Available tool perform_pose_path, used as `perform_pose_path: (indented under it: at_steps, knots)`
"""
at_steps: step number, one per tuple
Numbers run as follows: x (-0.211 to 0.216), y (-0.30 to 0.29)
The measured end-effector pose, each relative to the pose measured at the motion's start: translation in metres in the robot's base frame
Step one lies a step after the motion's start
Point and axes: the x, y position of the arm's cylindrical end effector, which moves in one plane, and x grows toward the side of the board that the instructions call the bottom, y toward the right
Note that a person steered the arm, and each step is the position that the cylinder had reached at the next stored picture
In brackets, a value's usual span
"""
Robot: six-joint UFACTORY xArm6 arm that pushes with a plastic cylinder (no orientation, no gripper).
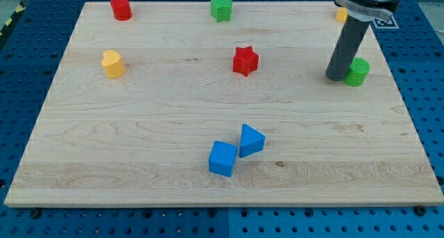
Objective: Move your arm towards blue cube
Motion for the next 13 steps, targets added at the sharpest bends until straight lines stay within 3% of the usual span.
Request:
perform_pose_path:
  at_steps: [3,6,10,12,13]
  knots:
    - [0.009,0.0]
    - [0.059,-0.106]
    - [0.056,-0.131]
    - [0.057,-0.246]
    - [0.08,-0.29]
